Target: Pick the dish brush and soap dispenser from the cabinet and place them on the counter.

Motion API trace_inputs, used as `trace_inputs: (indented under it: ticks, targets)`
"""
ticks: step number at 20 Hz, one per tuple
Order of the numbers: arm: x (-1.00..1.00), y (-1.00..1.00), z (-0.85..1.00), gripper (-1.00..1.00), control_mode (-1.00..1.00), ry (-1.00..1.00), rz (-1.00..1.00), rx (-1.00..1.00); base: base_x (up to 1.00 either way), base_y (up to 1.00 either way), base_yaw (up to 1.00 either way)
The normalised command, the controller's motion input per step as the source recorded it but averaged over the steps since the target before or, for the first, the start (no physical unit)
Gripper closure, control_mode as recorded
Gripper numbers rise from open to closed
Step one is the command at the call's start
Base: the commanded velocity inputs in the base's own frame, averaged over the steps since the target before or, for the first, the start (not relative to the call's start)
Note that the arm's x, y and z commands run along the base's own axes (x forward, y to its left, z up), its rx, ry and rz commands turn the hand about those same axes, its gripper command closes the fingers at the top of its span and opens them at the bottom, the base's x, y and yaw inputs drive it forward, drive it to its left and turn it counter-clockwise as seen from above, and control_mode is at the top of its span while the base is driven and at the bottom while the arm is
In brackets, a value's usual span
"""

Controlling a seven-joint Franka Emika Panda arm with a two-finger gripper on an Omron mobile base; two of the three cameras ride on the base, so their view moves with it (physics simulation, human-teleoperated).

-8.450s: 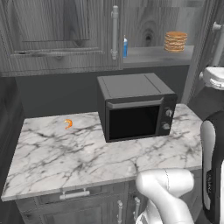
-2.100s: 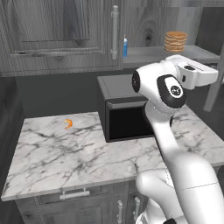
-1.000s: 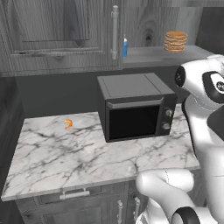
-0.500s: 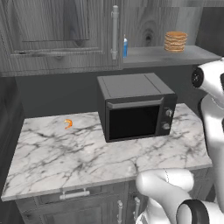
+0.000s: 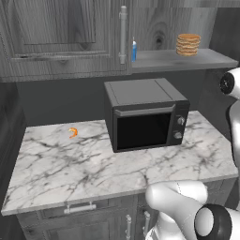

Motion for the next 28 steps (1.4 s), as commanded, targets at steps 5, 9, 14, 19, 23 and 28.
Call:
trace_inputs:
  ticks: [5,9,14,19,23,28]
  targets:
    - [0.00,-0.28,-0.02,-1.00,-1.00,0.00,0.03,0.02,0.00,0.00,0.00]
    - [-0.15,-0.14,0.00,-1.00,-1.00,0.00,0.05,0.00,0.00,0.00,0.00]
    - [-0.28,0.00,0.00,-1.00,-1.00,-0.01,0.03,0.00,0.00,0.00,0.00]
    - [-0.38,0.04,0.00,-1.00,-1.00,-0.03,0.02,0.00,0.00,0.00,0.00]
    - [-0.42,0.13,0.00,-1.00,-1.00,-0.04,0.02,0.00,0.00,0.00,0.00]
    - [-0.37,0.26,0.00,-1.00,-1.00,-0.02,0.01,-0.01,0.00,0.00,0.00]
